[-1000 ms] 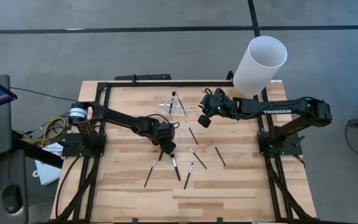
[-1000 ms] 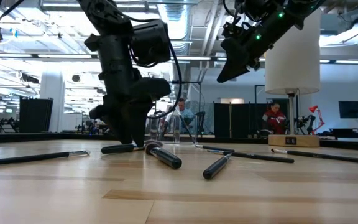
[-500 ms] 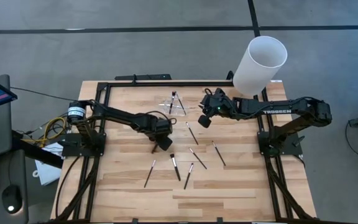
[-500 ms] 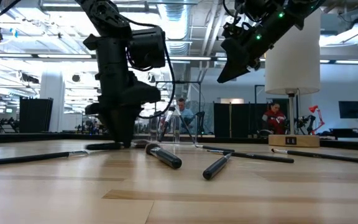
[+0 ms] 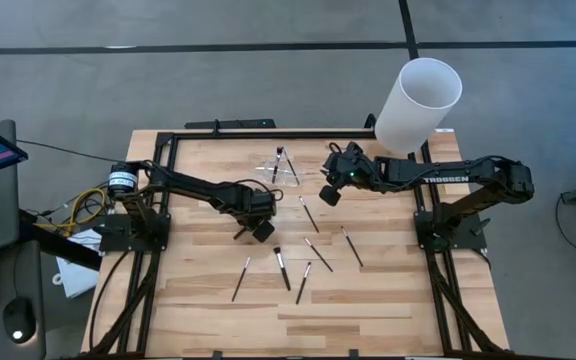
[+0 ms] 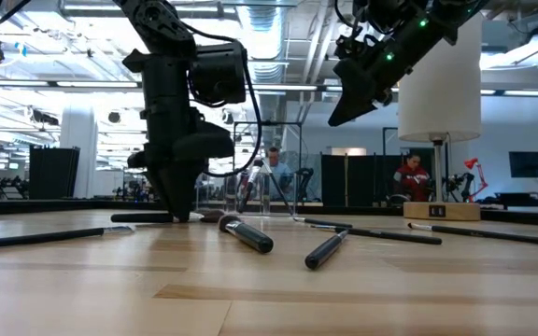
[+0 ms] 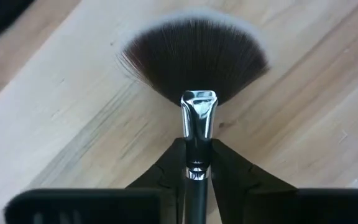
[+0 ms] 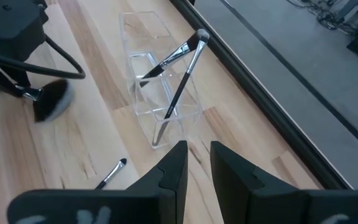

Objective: Pick & Place Makeup Supplies
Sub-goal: Put the makeup brush into the transparent organizer

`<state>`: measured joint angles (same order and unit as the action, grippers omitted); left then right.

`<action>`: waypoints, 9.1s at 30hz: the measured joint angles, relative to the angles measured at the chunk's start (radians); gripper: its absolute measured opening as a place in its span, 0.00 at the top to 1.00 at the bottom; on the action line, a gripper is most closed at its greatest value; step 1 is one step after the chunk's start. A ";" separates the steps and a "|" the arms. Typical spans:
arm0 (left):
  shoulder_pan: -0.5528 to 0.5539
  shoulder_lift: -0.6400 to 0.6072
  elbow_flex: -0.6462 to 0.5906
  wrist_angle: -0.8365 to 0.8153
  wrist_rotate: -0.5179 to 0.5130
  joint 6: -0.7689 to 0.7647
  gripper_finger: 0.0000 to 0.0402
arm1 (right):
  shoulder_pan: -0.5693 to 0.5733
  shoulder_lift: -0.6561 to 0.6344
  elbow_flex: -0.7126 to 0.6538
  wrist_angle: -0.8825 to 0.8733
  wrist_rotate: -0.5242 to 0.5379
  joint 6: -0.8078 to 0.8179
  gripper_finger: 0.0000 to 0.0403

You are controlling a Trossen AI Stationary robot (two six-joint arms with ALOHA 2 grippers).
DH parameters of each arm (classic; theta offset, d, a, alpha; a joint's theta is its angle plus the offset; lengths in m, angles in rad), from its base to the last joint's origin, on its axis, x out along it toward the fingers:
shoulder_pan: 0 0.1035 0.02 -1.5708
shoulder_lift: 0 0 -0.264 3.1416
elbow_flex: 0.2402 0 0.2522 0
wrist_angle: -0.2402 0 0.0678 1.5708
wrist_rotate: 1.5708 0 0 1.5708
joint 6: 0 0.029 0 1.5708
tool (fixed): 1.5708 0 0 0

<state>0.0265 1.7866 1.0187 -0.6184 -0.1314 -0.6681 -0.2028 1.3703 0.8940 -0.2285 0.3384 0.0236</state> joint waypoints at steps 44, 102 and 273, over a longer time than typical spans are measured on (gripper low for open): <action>0.325 -0.621 -0.674 1.389 -0.280 0.489 0.86 | -0.010 0.056 0.000 0.113 0.002 -0.039 0.85; 0.343 0.029 -0.578 1.814 -0.321 0.349 0.86 | -0.031 0.074 0.000 0.154 0.001 -0.085 0.85; 0.499 -0.705 -0.751 1.748 0.757 0.199 0.81 | 0.095 0.670 0.459 -0.477 -0.234 0.450 0.96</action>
<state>0.5255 1.0813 0.2680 1.1298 0.6254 -0.4690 -0.1074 2.0402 1.3530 -0.7056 0.1040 0.4737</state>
